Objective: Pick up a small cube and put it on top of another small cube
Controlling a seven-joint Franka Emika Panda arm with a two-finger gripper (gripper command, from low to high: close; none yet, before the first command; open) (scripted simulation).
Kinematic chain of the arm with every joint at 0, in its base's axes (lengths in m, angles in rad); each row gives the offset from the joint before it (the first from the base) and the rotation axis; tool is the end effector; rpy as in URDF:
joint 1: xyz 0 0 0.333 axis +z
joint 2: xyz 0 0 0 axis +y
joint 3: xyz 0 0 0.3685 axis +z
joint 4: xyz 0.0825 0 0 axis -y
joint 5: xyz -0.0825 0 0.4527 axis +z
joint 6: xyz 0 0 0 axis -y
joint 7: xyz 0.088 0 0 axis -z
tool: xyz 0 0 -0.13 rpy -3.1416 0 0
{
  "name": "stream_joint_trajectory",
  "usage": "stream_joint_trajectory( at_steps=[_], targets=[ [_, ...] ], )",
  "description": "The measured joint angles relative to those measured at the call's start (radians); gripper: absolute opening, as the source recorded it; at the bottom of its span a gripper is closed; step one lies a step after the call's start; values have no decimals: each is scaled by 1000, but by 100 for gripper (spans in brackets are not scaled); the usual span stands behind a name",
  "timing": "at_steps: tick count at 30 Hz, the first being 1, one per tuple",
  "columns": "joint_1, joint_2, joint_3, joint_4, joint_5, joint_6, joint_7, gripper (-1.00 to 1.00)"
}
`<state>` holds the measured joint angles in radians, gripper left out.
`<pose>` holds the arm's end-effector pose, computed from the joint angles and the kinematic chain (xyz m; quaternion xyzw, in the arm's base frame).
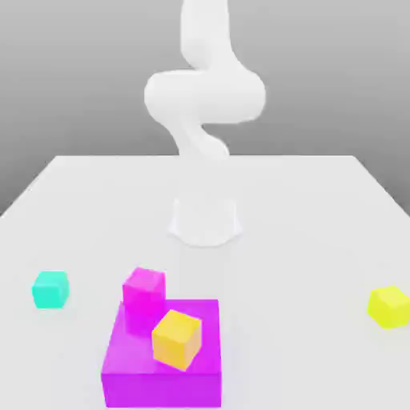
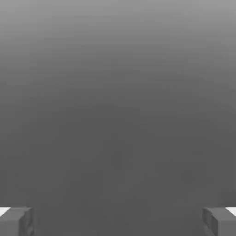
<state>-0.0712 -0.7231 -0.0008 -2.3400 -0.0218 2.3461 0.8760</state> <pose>0.4251 -0.0314 0.6871 -0.8332 0.4226 -0.3319 0.1306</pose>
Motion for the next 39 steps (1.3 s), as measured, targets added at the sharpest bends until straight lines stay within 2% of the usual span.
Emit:
stream_joint_trajectory(
  at_steps=[10, 18, 22, 25, 29, 32, 33, 39],
  targets=[
    [-267, 311, -46, -161, -79, 185, 300, 0],
    [-429, 553, -142, -287, -96, 331, 502, 0],
    [-508, 675, -199, -352, -47, 407, 563, 0],
    [-570, 767, -213, -399, 40, 463, 573, 0],
    [-611, 908, -153, -392, 155, 569, 512, 0],
    [-665, 1016, -88, -372, 205, 656, 474, 0],
    [-675, 1034, -77, -369, 211, 671, 469, -100],
    [-681, 1043, -70, -367, 212, 680, 469, -100]
  ],
)
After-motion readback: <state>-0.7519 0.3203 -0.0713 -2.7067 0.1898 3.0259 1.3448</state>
